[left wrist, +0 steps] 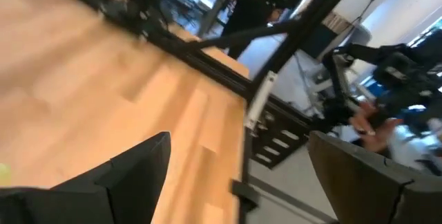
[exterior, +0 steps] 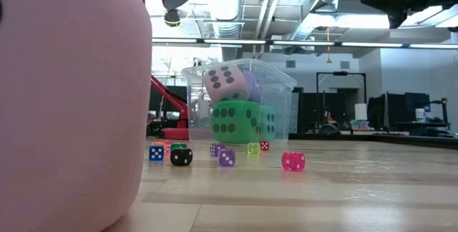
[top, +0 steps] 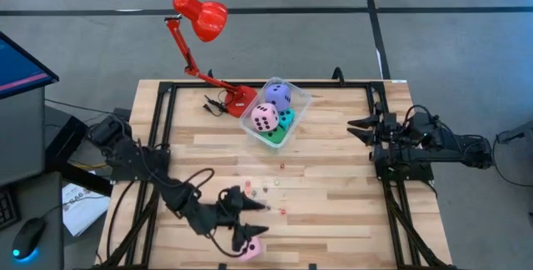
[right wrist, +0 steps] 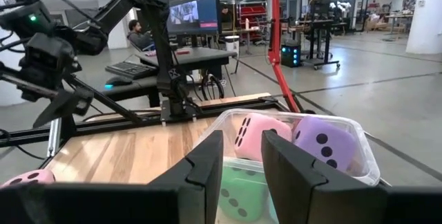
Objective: Pick & Place Dice
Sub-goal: Put the pink dice into the transparent bin
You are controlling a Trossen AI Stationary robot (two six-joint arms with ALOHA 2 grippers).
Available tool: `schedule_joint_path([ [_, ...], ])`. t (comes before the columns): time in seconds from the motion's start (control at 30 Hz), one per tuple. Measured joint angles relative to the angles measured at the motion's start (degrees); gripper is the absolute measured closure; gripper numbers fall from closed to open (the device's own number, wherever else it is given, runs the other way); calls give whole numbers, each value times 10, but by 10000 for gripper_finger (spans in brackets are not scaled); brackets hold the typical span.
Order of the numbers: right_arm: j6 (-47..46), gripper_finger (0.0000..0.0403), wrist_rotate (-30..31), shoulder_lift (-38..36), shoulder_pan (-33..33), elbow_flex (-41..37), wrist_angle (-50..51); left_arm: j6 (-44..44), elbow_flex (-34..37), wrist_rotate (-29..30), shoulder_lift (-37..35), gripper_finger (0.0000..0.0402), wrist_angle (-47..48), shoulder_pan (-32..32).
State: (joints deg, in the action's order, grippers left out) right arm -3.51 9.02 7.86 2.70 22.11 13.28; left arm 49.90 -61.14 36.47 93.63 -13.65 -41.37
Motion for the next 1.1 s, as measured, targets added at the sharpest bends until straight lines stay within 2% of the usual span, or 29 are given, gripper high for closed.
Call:
schedule_joint_path([
  [0.17, 23, 305, 0, 0, 0, 0, 0, 150, 0, -52, 20, 69, 39, -17],
  [0.3, 24, 305, 0, 0, 0, 0, 0, 264, 0, -116, 47, 69, 79, -20],
  [0.43, 24, 305, 0, 0, 0, 0, 0, 325, 0, -191, 78, 69, 85, -16],
  [0.57, 25, 305, 0, 0, 0, 0, 0, 344, 0, -228, 90, 69, 75, -13],
  [0.7, 24, 305, 0, 0, 0, 0, 0, 345, -2, -223, 89, 69, 91, -5],
  [1.0, 25, 305, 0, 0, 0, 0, 0, 223, -1, -156, 78, 69, 115, 32],
  [1.1, 24, 305, 0, 0, 0, 0, 0, 180, 1, -152, 72, 69, 129, 47],
])
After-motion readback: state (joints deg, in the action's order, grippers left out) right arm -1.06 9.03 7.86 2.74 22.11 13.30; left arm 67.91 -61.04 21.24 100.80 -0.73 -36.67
